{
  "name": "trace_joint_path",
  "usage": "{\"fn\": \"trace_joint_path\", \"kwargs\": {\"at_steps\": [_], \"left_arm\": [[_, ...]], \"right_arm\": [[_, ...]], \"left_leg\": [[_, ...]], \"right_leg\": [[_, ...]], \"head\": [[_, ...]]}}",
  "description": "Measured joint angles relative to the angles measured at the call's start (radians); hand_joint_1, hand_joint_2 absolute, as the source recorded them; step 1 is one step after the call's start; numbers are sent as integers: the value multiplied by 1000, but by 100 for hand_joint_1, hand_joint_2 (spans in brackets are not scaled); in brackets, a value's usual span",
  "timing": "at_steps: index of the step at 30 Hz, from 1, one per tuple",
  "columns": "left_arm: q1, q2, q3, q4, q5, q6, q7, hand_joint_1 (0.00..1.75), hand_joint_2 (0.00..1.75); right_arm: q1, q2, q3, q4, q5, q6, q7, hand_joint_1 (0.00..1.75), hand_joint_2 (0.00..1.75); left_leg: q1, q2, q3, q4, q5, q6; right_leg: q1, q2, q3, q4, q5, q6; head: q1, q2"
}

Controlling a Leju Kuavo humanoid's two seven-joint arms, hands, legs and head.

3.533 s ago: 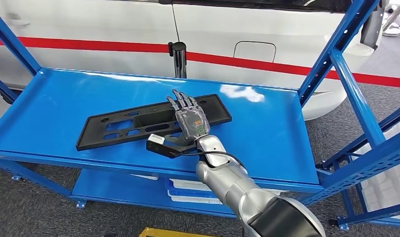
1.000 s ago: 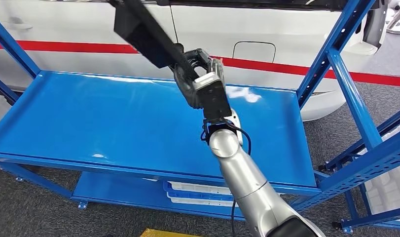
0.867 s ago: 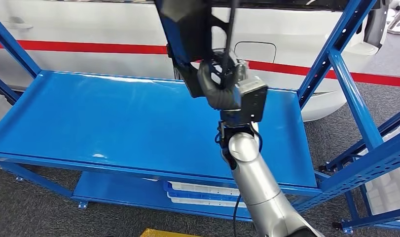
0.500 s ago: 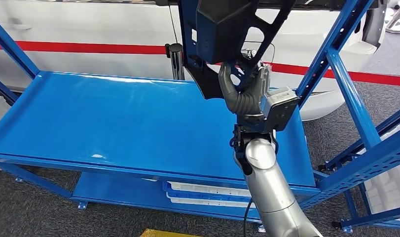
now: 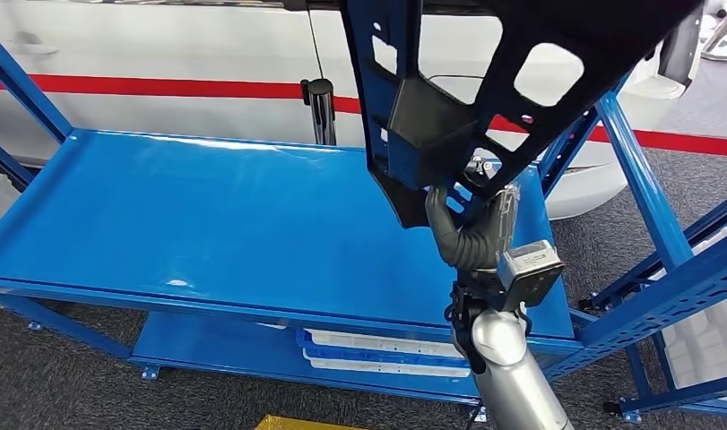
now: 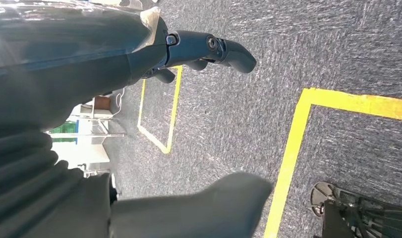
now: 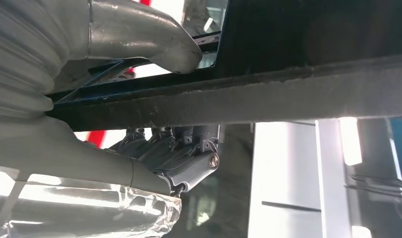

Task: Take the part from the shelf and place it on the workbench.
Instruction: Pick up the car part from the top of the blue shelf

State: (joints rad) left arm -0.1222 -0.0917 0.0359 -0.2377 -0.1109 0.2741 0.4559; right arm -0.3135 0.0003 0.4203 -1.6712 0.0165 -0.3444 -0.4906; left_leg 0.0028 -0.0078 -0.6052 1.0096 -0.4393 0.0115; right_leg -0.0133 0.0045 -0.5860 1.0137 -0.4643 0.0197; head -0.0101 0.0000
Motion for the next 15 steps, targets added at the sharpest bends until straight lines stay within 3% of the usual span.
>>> {"fn": "trace_joint_path", "kwargs": {"at_steps": [15], "left_arm": [[6,13,39,0,26,17,0,0,175]], "right_arm": [[4,-27,49,1,-88,39,-18,175,175]], "left_leg": [[0,0,-1,0,0,0]], "right_leg": [[0,0,0,0,0,0]], "head": [[0,0]]}}
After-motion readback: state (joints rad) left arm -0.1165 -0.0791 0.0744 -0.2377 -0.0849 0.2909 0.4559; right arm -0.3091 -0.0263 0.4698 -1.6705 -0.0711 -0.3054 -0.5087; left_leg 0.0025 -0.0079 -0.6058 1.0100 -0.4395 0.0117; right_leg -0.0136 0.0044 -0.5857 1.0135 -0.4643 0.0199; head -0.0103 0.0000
